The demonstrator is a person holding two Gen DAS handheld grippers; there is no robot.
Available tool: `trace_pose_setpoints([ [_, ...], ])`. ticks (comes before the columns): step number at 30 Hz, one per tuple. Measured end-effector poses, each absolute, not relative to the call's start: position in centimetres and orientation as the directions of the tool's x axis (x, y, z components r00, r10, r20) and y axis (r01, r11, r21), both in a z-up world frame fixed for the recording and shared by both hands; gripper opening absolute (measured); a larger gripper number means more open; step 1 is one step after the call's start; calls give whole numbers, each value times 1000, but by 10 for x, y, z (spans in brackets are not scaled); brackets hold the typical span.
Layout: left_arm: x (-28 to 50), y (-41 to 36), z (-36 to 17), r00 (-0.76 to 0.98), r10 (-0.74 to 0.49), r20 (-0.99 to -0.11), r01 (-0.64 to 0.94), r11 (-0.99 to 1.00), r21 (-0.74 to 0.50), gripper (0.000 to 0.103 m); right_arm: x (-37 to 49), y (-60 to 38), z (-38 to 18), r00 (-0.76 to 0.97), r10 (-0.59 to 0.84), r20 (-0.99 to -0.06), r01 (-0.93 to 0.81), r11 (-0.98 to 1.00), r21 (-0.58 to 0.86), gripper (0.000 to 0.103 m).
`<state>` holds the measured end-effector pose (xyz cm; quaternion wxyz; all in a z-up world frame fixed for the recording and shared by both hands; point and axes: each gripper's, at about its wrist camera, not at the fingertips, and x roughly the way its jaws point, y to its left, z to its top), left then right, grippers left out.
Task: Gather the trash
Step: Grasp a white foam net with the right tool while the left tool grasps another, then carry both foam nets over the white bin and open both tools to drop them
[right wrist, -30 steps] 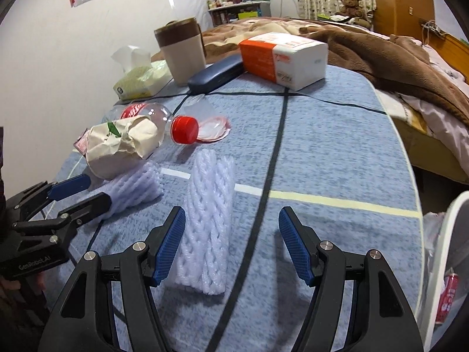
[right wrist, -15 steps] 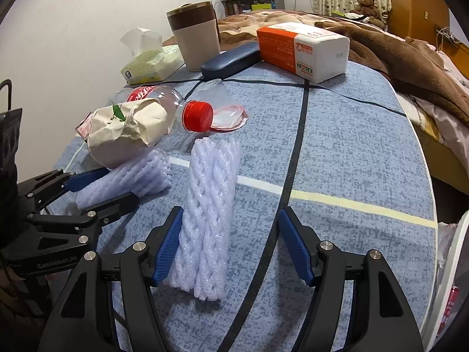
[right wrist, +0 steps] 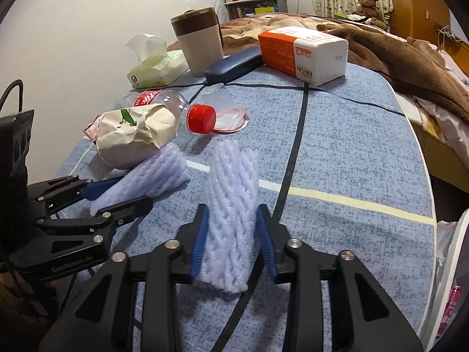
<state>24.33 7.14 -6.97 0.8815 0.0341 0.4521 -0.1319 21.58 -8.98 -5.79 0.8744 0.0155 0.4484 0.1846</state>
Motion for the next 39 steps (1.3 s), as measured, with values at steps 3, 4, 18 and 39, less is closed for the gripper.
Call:
trace_pose_setpoints([
  [3,242,67,-69,557,-207,-805,262,963,-67,33,215,-91,-57,535,331,-777,-309,933,184,30],
  [4,241,66,-69,557,-209,-804,258,964,-72,32,214,-92,-57,535,331,-777,-308,933,185,30],
  [18,223,47,-58,581,-231,-781,259,961,-92,30,203,-111,-49,579,318,-750,-274,943,188,23],
  [39,181,13,2,681,-293,-672,317,944,-91,30,157,-165,2,725,277,-631,-188,961,205,23],
])
